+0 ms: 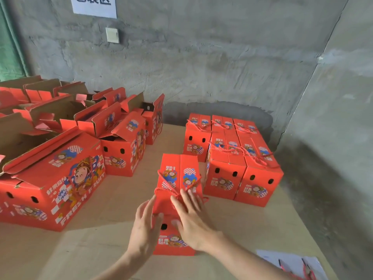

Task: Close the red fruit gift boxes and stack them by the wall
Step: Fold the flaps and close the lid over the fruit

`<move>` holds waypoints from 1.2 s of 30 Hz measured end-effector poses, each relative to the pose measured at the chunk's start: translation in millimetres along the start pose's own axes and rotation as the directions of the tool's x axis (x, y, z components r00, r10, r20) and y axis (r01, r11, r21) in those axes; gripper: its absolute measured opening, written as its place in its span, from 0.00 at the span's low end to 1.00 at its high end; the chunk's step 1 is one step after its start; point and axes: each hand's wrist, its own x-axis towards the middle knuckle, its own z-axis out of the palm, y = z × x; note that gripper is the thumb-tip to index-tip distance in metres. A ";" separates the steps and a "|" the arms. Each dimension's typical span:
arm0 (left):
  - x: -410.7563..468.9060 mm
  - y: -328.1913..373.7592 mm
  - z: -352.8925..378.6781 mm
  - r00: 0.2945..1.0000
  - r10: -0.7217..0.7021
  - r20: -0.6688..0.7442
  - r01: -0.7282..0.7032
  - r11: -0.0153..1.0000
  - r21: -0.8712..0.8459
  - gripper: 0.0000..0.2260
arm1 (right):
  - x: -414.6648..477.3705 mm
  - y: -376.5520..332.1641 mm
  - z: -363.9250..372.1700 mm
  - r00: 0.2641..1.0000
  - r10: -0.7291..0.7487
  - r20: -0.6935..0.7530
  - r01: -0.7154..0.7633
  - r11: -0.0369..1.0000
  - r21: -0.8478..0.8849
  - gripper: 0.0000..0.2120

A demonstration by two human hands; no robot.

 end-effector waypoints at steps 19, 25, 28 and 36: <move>113.9 42.9 31.7 0.864 -0.174 0.471 -0.316 0.541 0.780 0.36 | 127.7 34.2 -20.5 0.945 0.318 0.077 -0.302 0.939 -0.168 0.34; 169.7 48.5 57.4 0.802 -0.202 0.562 -0.402 0.514 0.758 0.34 | 168.1 69.5 -26.2 0.922 0.377 0.086 -0.364 0.922 -0.133 0.34; 192.5 42.1 65.9 0.793 -0.171 0.585 -0.429 0.526 0.734 0.36 | 183.4 84.2 -29.6 0.921 0.381 0.080 -0.369 0.920 -0.133 0.36; 217.9 35.0 72.7 0.743 -0.169 0.647 -0.470 0.556 0.685 0.38 | 195.2 86.3 -32.8 0.905 0.423 0.053 -0.418 0.905 -0.083 0.33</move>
